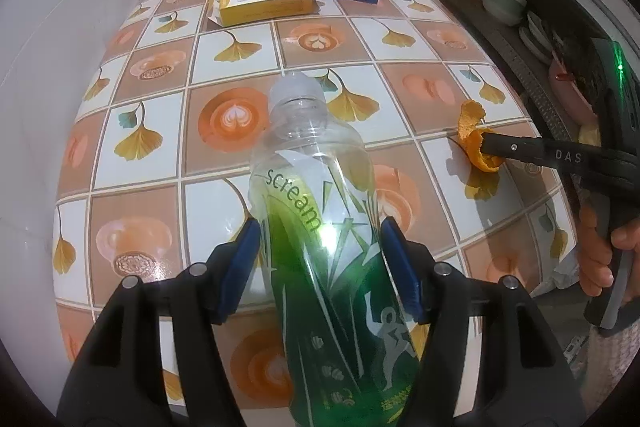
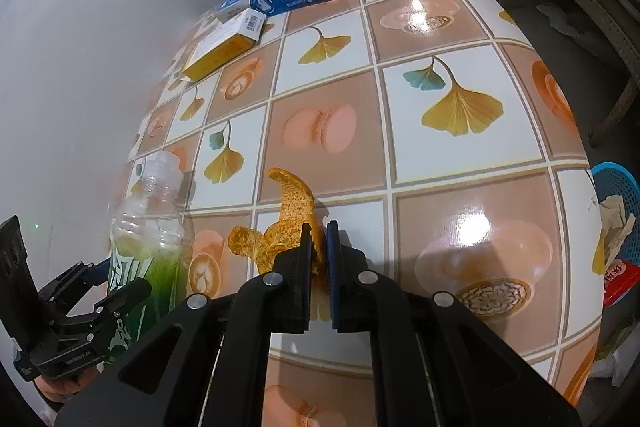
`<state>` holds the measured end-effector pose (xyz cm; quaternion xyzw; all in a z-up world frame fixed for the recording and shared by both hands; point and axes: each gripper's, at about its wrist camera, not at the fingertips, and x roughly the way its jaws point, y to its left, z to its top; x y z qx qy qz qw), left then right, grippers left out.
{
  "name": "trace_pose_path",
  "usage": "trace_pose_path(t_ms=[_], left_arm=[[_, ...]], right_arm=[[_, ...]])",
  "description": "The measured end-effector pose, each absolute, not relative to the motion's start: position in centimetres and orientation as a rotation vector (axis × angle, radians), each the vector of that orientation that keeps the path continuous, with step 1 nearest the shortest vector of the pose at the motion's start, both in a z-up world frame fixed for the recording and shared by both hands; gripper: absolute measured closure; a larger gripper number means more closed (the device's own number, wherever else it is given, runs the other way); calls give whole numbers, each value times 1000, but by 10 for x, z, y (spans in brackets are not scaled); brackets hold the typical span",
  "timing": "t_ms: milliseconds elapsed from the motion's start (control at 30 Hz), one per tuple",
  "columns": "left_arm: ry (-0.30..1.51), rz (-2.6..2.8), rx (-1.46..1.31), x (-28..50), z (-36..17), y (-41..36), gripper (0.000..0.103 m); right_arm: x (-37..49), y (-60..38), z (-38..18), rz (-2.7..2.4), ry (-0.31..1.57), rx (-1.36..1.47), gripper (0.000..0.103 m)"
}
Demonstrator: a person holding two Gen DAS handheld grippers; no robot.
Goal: Collect trash
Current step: 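Hold the bottle in the left gripper and the orange peel in the right gripper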
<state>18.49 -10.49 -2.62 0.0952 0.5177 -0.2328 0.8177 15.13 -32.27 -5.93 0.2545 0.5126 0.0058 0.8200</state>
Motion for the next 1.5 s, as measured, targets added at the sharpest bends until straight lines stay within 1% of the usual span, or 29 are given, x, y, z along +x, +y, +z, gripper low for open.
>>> trace_pose_path(t_ms=[1500], left_arm=[[1033,-534,204,173,-6,-109,46]], right_arm=[[148,-322,-49,28,1074,540,96]])
